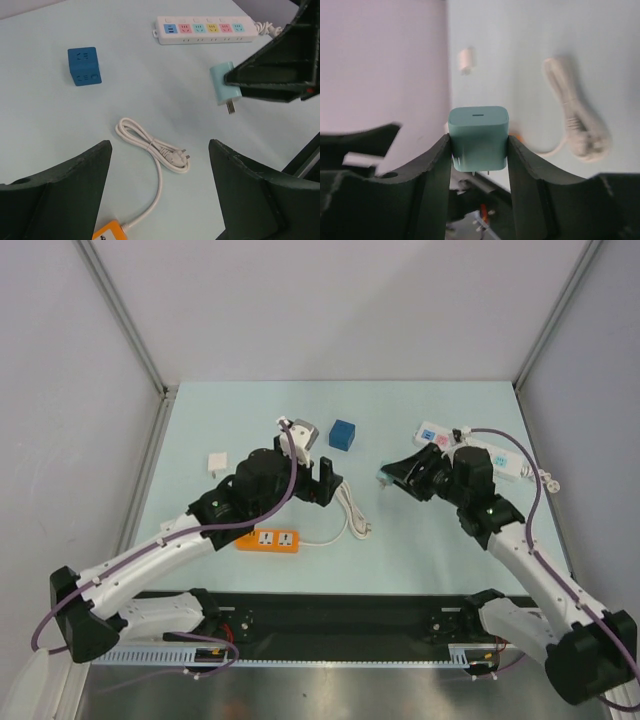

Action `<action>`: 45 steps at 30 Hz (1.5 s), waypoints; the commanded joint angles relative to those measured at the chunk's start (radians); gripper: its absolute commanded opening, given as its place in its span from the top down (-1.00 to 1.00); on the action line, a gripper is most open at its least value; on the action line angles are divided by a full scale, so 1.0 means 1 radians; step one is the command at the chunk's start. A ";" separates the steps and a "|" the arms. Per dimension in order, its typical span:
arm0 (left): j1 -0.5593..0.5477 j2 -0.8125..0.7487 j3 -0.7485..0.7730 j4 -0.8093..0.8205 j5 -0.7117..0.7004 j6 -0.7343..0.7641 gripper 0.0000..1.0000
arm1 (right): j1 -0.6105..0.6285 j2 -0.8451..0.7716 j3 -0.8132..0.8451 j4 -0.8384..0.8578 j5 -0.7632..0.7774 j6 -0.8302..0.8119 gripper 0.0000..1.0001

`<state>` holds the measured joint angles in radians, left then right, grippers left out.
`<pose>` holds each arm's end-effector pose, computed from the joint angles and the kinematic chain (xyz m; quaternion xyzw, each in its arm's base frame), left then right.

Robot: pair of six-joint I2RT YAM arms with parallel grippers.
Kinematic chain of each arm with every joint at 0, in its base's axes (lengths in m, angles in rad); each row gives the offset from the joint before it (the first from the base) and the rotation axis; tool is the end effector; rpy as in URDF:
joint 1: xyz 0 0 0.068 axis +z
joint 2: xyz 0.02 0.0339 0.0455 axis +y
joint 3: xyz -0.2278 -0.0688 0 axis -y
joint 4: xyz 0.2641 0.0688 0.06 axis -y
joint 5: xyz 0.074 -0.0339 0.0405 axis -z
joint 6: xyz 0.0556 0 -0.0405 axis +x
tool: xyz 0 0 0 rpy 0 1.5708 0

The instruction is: Insert the plug

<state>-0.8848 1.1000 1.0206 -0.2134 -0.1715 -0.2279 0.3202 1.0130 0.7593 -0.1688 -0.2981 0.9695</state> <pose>0.2024 -0.2323 0.3182 0.2096 0.7735 -0.2554 0.5409 0.2664 0.1055 0.2464 0.1884 0.8127 0.4225 0.3543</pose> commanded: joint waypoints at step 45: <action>-0.011 -0.101 -0.085 0.210 0.268 0.079 0.99 | 0.576 -0.019 -0.090 0.664 0.386 0.296 -0.32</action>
<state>-0.8974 1.0210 0.9283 -0.0570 -0.0032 -0.1570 0.8948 1.0527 0.6323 0.4767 0.1413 1.3739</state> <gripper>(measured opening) 0.311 0.629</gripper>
